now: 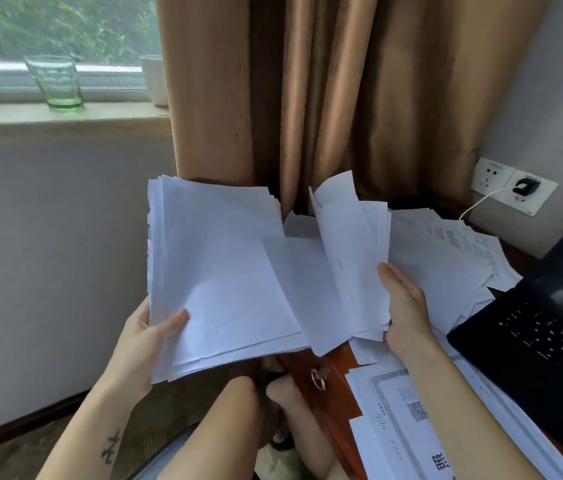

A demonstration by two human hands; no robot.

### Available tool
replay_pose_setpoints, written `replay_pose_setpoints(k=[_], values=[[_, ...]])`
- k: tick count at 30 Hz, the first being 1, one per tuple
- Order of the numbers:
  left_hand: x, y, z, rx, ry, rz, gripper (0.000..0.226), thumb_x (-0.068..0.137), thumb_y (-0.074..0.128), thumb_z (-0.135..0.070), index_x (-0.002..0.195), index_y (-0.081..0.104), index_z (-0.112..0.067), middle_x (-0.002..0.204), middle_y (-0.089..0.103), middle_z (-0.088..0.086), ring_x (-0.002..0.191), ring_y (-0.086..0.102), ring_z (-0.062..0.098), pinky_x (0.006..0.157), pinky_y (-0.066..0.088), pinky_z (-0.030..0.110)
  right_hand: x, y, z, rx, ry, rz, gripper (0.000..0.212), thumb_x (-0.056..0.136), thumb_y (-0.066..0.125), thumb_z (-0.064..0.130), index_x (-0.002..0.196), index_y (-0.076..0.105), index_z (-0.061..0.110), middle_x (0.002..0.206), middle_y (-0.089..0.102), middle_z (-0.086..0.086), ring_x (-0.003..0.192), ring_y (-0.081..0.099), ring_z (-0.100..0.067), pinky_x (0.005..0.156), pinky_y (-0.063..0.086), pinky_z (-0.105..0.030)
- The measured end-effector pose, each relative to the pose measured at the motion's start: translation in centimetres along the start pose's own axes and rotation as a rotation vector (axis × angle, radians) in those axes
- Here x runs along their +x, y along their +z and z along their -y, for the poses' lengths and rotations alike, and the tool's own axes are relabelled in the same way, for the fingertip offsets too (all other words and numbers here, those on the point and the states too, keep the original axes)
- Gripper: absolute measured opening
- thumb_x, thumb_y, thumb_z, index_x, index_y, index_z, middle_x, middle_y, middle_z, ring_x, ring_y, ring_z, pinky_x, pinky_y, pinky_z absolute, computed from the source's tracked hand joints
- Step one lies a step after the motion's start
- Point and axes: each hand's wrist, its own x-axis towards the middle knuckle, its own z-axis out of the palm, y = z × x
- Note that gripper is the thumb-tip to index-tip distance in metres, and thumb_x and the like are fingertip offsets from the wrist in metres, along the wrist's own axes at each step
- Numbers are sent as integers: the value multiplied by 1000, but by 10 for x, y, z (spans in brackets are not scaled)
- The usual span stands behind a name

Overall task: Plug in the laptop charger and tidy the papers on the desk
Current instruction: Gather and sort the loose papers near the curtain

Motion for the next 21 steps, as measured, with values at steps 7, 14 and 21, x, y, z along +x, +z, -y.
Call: replay_pose_setpoints(k=[7, 14, 21], values=[[9, -37, -34, 18, 75, -25, 31, 96, 67, -6, 119, 68, -27, 98, 78, -12, 95, 72, 14, 82, 52, 31, -2, 2, -8, -37, 31, -13, 37, 96, 68, 29, 131, 65, 18, 121, 72, -1, 114, 67, -23, 102, 52, -45], [10, -50, -63, -36, 112, 68, 40, 92, 69, -9, 129, 66, -23, 118, 76, -2, 103, 70, 20, 90, 49, 35, -7, 3, 2, 23, 69, -43, 34, 96, 67, 30, 129, 65, 22, 118, 74, 0, 109, 68, -22, 94, 55, -42], [7, -8, -49, 17, 14, 246, 42, 92, 69, -6, 128, 67, -27, 113, 79, 5, 98, 77, 33, 86, 58, 47, -3, -4, 26, 108, 9, -71, 23, 101, 60, 31, 120, 70, 24, 117, 75, 0, 109, 69, -21, 87, 56, -35]])
